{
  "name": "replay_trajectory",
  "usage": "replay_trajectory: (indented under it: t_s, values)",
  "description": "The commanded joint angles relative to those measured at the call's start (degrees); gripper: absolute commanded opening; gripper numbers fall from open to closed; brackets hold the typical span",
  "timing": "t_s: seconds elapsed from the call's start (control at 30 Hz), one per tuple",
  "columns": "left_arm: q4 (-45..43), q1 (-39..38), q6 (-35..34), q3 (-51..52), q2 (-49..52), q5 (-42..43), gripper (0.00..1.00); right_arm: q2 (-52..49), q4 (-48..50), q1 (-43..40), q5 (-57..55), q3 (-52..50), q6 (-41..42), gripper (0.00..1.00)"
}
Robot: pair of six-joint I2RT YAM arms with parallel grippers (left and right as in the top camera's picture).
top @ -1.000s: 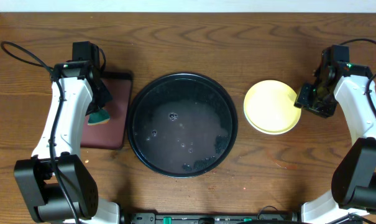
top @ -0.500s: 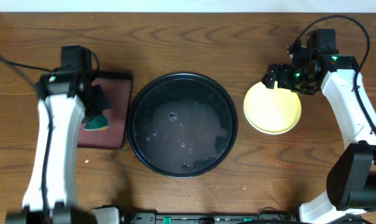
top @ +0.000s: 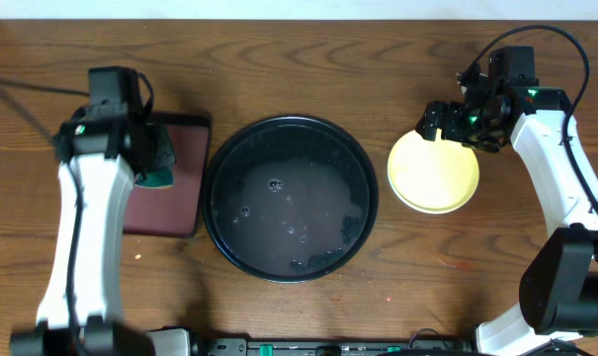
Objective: Clean dirty plates on tray and stack at the side
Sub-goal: 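Lower the sponge into the basin with the left gripper and release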
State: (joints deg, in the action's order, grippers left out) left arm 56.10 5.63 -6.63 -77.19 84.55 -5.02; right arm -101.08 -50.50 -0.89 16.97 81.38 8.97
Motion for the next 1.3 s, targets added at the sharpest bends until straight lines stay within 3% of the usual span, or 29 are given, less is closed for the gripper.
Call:
replay_trajectory:
  t_s: [0.0,0.1,0.17,0.23,0.27,0.3,0.4,0.6,0.83,1.27]
  values:
    - [-2.9,0.6,8.6,0.9,7.7,-4.6,0.07,1.2,-0.1,0.2,0.6,0.9,0.8,0.99]
    - [-3.6,0.6,8.7,0.9,12.7,-3.0,0.08,1.2,-0.6,0.2,0.6,0.9,0.8,0.99]
    - [-3.1,0.6,8.7,0.9,14.1,-0.8,0.17,1.2,-1.2,0.2,0.4,0.9,0.8,0.99]
    - [-2.6,0.6,8.5,0.8,13.9,-0.5,0.32,1.2,-1.3,0.2,0.4,0.9,0.8,0.99]
    - [-2.1,0.6,8.5,0.4,12.7,-0.5,0.52,1.2,-1.2,0.2,0.4,0.9,0.8,0.99]
    - [-1.6,0.6,8.5,0.0,11.9,-0.5,0.61,1.2,-1.1,0.2,0.4,0.9,0.8,0.99]
    - [1.0,0.6,8.5,-1.9,7.6,0.0,0.72,1.2,-1.1,0.2,0.4,0.9,0.8,0.99]
    - [4.8,0.6,8.5,-2.7,-7.5,8.7,0.75,1.2,1.5,0.3,0.3,0.9,1.2,0.99]
    - [5.0,0.6,8.5,-2.7,-23.4,9.1,0.75,1.2,1.5,0.2,0.4,0.9,1.2,0.99]
    - [5.5,0.6,8.5,-2.7,-37.0,9.1,0.75,1.2,1.4,0.2,0.4,0.9,1.2,0.99]
